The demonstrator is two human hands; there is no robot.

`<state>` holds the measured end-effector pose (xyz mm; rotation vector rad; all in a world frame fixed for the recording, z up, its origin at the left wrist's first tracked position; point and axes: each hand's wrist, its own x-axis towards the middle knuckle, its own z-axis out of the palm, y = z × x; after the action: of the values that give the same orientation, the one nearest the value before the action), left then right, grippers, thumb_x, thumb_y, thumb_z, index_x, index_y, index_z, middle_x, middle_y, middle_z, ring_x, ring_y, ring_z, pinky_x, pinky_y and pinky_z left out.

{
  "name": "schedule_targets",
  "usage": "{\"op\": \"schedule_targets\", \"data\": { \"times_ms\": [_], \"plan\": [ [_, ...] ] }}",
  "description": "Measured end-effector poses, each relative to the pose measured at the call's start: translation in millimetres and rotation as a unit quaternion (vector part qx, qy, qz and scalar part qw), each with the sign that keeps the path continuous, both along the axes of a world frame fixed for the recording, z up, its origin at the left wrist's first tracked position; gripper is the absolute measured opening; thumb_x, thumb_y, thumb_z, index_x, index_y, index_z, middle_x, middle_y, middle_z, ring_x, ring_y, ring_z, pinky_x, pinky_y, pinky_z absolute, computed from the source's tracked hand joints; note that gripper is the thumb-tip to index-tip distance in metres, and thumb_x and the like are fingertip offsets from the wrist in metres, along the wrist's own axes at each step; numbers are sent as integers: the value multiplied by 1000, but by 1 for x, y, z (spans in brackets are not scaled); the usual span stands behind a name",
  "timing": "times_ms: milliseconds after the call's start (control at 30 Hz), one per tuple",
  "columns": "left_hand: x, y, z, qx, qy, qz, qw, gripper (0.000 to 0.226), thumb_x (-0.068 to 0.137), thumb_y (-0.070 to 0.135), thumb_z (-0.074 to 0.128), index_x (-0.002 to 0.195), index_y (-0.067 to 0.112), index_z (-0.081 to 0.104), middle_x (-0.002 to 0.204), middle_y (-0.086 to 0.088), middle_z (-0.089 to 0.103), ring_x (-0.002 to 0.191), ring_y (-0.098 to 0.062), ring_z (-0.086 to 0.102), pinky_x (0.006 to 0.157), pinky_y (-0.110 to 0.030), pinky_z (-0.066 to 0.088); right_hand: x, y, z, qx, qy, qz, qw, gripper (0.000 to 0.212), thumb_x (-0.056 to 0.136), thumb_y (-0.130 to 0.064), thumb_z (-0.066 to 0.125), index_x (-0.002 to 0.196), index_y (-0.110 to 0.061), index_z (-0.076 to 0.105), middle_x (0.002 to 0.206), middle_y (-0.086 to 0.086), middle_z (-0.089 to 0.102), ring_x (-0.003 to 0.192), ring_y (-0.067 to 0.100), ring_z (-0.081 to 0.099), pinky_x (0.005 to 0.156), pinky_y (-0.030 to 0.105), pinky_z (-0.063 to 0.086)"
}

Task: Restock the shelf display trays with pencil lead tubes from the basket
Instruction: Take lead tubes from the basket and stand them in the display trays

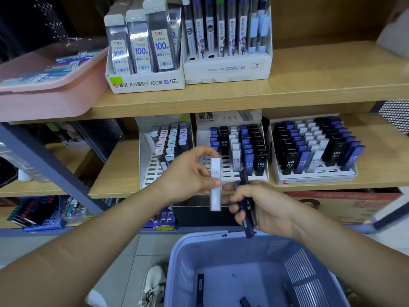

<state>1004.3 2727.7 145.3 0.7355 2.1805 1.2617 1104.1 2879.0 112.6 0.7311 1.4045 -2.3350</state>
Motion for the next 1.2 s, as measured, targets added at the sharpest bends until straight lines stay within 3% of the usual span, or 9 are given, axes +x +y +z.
{"op": "schedule_targets", "data": {
  "times_ms": [100, 233, 400, 500, 567, 700, 833, 1033, 1200],
  "plan": [
    [-5, 6, -1, 32, 30, 54, 998, 33, 81, 6, 72, 104, 21, 53, 69, -25, 63, 58, -21, 63, 63, -32, 58, 7, 7, 0, -13, 10, -4, 1000, 27, 87, 17, 52, 109, 2, 56, 97, 27, 70, 64, 19, 58, 52, 22, 51],
    [-13, 20, -6, 58, 62, 87, 993, 22, 85, 8, 70, 96, 17, 53, 64, -16, 54, 60, -20, 61, 67, -31, 58, 17, 24, 3, 31, 12, -10, 999, 13, 99, -3, 51, 109, 4, 56, 96, 23, 73, 75, 28, 73, 62, 34, 61],
    [-17, 44, -14, 3, 127, 74, 989, 25, 83, 13, 73, 88, 23, 51, 58, -6, 55, 58, -15, 62, 63, -31, 53, 32, 50, 3, 265, -5, 84, 960, 35, 101, -34, 49, 111, -2, 60, 64, 7, 69, 44, 13, 57, 40, 20, 41],
    [-14, 58, -14, -9, 177, 63, 982, 24, 82, 17, 74, 91, 27, 54, 57, -5, 61, 59, -16, 63, 62, -30, 51, 38, 73, 5, 365, 6, 84, 927, 36, 101, -35, 49, 97, 0, 60, 50, 2, 56, 34, 11, 40, 36, 18, 27],
    [-10, 69, -11, 8, 180, 51, 982, 22, 84, 16, 72, 97, 29, 60, 69, -13, 66, 66, -14, 67, 68, -34, 55, 44, 95, 6, 367, 4, 64, 928, 29, 102, -27, 50, 101, 0, 59, 53, 2, 56, 38, 13, 42, 40, 20, 26],
    [6, 95, -5, 51, 147, 11, 988, 17, 89, 8, 64, 99, 22, 65, 84, -19, 68, 71, -17, 68, 79, -38, 57, 62, 137, 13, 307, -34, -1, 951, 10, 99, -6, 50, 103, -9, 59, 61, 3, 60, 55, 19, 60, 38, 19, 32],
    [23, 126, -4, 54, 126, -25, 990, 14, 88, 5, 64, 94, 18, 67, 87, -15, 70, 73, -22, 69, 77, -36, 59, 71, 165, 6, 295, -42, -69, 952, 17, 90, 4, 55, 99, -11, 57, 71, 8, 51, 41, 9, 34, 34, 16, 19],
    [56, 152, -20, 104, -24, 3, 994, 15, 87, 3, 65, 96, 15, 67, 81, -7, 70, 66, -15, 69, 67, -22, 57, 71, 172, 3, 243, 30, -12, 970, 10, 89, -3, 66, 98, -8, 65, 58, -1, 50, 44, 6, 34, 34, 16, 20],
    [64, 154, -34, 147, -127, 65, 979, 21, 86, -1, 65, 104, 10, 63, 85, -17, 73, 71, -17, 71, 62, -17, 54, 71, 173, -4, 286, 18, 24, 958, 12, 86, 1, 68, 86, -11, 65, 57, 0, 54, 46, 8, 37, 35, 17, 25]
  ]
}}
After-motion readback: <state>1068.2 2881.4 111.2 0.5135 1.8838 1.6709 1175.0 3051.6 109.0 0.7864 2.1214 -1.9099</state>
